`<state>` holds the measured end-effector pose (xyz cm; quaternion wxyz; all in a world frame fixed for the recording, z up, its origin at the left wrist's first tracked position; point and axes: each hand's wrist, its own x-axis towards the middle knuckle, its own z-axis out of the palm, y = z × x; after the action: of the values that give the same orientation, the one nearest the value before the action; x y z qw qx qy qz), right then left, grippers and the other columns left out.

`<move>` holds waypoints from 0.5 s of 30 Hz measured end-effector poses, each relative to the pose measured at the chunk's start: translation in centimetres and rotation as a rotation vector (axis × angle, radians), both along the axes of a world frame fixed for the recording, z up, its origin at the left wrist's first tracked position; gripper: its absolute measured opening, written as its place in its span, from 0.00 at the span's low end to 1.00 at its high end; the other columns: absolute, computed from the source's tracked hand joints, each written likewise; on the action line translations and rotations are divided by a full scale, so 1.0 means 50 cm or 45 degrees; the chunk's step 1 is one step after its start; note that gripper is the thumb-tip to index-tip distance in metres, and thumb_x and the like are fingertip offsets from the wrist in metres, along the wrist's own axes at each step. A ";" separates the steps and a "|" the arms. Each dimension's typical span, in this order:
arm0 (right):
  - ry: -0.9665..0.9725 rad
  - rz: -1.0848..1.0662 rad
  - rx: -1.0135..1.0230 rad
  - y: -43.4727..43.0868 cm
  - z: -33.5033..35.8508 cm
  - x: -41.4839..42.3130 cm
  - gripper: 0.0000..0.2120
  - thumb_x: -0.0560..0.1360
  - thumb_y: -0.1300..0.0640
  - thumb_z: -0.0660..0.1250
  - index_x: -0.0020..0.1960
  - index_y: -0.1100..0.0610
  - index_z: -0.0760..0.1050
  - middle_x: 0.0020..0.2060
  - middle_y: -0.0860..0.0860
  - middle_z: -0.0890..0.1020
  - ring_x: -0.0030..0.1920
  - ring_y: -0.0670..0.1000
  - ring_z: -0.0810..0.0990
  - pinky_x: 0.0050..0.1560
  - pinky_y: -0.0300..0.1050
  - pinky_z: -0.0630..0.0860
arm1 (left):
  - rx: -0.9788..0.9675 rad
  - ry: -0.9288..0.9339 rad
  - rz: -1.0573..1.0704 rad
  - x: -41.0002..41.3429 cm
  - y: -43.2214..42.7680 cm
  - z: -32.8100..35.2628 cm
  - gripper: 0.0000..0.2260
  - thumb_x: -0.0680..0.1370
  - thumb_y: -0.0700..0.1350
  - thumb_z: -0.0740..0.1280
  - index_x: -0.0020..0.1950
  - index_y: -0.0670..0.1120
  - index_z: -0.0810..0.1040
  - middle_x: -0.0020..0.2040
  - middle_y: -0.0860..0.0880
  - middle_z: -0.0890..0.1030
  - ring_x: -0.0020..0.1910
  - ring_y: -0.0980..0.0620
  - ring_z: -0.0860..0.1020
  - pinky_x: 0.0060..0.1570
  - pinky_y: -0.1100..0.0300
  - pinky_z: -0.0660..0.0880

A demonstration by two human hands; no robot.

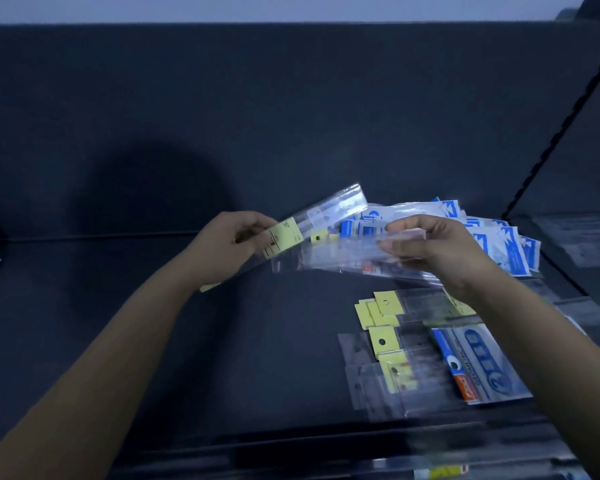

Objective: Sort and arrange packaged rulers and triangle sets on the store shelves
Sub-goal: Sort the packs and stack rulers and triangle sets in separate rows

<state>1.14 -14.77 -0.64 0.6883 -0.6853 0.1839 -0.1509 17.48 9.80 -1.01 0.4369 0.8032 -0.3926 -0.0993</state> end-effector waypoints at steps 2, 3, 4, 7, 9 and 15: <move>0.007 -0.017 0.053 -0.006 -0.001 -0.015 0.09 0.66 0.67 0.73 0.45 0.58 0.79 0.35 0.53 0.84 0.32 0.50 0.81 0.31 0.38 0.79 | 0.052 0.011 -0.071 -0.015 -0.016 0.007 0.10 0.79 0.39 0.65 0.50 0.55 0.80 0.46 0.53 0.84 0.42 0.61 0.79 0.45 0.69 0.74; 0.012 -0.018 0.078 -0.011 -0.001 -0.025 0.09 0.67 0.66 0.73 0.45 0.57 0.79 0.36 0.53 0.85 0.31 0.50 0.81 0.31 0.38 0.78 | 0.076 0.020 -0.100 -0.022 -0.026 0.012 0.10 0.79 0.39 0.65 0.51 0.53 0.81 0.46 0.53 0.84 0.43 0.60 0.79 0.46 0.68 0.74; 0.018 -0.014 0.095 -0.017 0.000 -0.038 0.10 0.66 0.65 0.73 0.45 0.56 0.79 0.37 0.53 0.85 0.30 0.49 0.81 0.31 0.38 0.78 | 0.094 0.023 -0.121 -0.030 -0.038 0.017 0.09 0.79 0.39 0.65 0.52 0.51 0.81 0.46 0.52 0.84 0.44 0.58 0.80 0.47 0.66 0.74; 0.032 -0.016 0.099 -0.047 0.004 -0.089 0.14 0.62 0.60 0.75 0.47 0.55 0.80 0.40 0.54 0.86 0.31 0.49 0.81 0.31 0.39 0.77 | 0.113 0.018 -0.147 -0.060 -0.083 0.034 0.09 0.78 0.39 0.66 0.54 0.49 0.81 0.44 0.54 0.84 0.41 0.61 0.79 0.43 0.70 0.73; 0.031 -0.046 0.099 -0.076 0.006 -0.131 0.13 0.65 0.61 0.74 0.49 0.55 0.80 0.41 0.54 0.86 0.32 0.49 0.81 0.31 0.38 0.77 | 0.139 0.040 -0.172 -0.089 -0.125 0.047 0.09 0.78 0.38 0.66 0.55 0.49 0.81 0.44 0.54 0.83 0.40 0.63 0.79 0.42 0.73 0.72; -0.021 -0.289 0.227 -0.174 0.002 -0.296 0.16 0.64 0.61 0.74 0.51 0.58 0.78 0.40 0.55 0.85 0.31 0.50 0.82 0.30 0.39 0.77 | 0.264 0.117 -0.355 -0.222 -0.293 0.068 0.11 0.78 0.38 0.65 0.54 0.52 0.78 0.52 0.51 0.81 0.49 0.59 0.79 0.55 0.66 0.74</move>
<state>-13.65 -23.47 -0.53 0.7264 -0.5950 0.2673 -0.2167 6.39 -4.85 2.39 0.3511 0.7764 -0.4673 -0.2355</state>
